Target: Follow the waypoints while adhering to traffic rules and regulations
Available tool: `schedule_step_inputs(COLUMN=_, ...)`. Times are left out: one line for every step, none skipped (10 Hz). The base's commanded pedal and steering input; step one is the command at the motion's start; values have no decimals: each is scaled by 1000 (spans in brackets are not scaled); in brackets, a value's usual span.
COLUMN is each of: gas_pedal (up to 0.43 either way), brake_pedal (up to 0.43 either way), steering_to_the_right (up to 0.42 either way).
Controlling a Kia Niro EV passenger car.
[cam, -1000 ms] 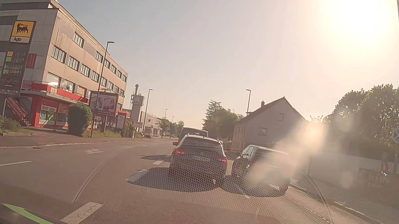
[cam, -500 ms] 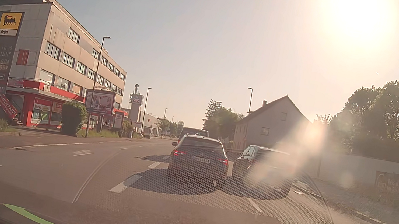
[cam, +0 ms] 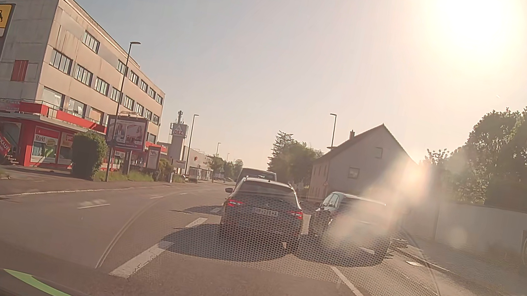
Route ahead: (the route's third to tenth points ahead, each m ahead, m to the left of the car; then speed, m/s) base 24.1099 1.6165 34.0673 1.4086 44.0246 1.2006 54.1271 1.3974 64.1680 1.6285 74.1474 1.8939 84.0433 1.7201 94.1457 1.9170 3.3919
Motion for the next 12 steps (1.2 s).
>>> schedule_step_inputs(gas_pedal=0, brake_pedal=0, steering_to_the_right=-1)
schedule_step_inputs(gas_pedal=0, brake_pedal=0, steering_to_the_right=-1)
schedule_step_inputs(gas_pedal=0, brake_pedal=0, steering_to_the_right=-1)
schedule_step_inputs(gas_pedal=0, brake_pedal=30, steering_to_the_right=-1)
schedule_step_inputs(gas_pedal=0, brake_pedal=55, steering_to_the_right=-1)
schedule_step_inputs(gas_pedal=0, brake_pedal=67, steering_to_the_right=-1)
schedule_step_inputs(gas_pedal=0, brake_pedal=79, steering_to_the_right=-1)
schedule_step_inputs(gas_pedal=0, brake_pedal=79, steering_to_the_right=-1)
schedule_step_inputs(gas_pedal=0, brake_pedal=79, steering_to_the_right=-1)
schedule_step_inputs(gas_pedal=0, brake_pedal=79, steering_to_the_right=-1)
schedule_step_inputs(gas_pedal=0, brake_pedal=73, steering_to_the_right=-1)
schedule_step_inputs(gas_pedal=0, brake_pedal=73, steering_to_the_right=-1)
